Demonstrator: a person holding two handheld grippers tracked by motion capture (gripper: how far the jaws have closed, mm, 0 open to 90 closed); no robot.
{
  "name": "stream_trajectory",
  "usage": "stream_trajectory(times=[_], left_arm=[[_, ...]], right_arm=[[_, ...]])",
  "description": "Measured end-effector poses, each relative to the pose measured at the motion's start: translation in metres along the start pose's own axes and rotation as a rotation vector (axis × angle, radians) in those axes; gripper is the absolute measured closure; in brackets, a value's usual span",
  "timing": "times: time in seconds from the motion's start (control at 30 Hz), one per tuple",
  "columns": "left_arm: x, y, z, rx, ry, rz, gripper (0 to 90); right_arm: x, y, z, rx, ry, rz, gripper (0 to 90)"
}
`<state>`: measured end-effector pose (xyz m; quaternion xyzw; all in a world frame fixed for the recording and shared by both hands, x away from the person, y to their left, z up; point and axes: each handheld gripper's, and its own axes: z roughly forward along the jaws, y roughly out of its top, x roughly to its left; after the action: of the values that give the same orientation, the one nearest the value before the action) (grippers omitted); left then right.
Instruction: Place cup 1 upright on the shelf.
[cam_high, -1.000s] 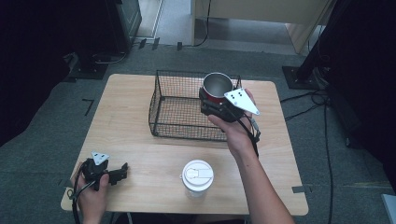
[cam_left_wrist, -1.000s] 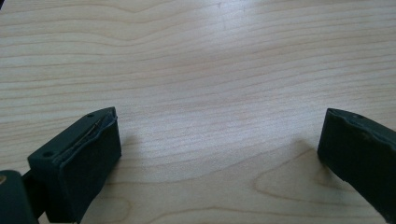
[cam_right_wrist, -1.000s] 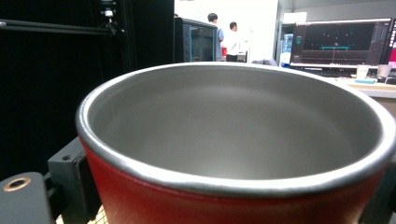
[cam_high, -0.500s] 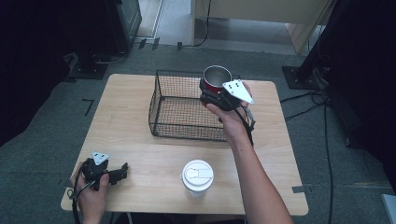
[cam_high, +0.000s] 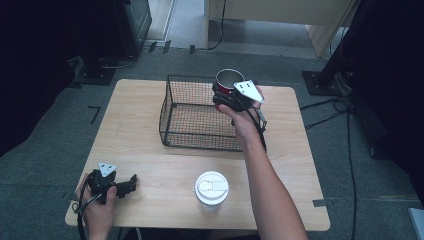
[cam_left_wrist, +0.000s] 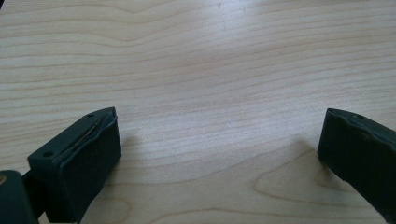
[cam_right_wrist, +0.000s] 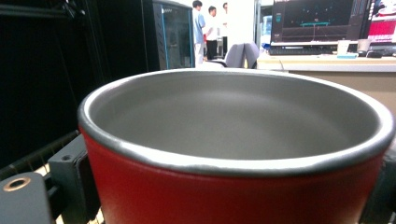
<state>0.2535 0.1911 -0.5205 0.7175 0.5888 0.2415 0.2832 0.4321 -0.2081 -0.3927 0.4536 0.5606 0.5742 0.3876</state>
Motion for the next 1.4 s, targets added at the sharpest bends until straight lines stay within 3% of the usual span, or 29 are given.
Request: stream_trajectory(times=[0.27, 0.77, 1.1, 1.4], left_arm=[[0.000, 0.000, 0.000, 0.000, 0.000, 0.000, 0.0], [0.000, 0.000, 0.000, 0.000, 0.000, -0.001, 0.0], [0.000, 0.000, 0.000, 0.000, 0.000, -0.001, 0.0], [0.000, 0.000, 0.000, 0.000, 0.000, -0.001, 0.0]], right_arm=[[-0.001, -0.013, 0.013, 0.049, 0.016, -0.025, 7.2], [-0.008, -0.041, 0.036, 0.191, -0.013, -0.017, 7.1], [-0.010, -0.054, 0.042, 0.259, -0.027, -0.030, 7.0], [-0.011, -0.058, 0.044, 0.311, -0.028, -0.008, 6.9]])
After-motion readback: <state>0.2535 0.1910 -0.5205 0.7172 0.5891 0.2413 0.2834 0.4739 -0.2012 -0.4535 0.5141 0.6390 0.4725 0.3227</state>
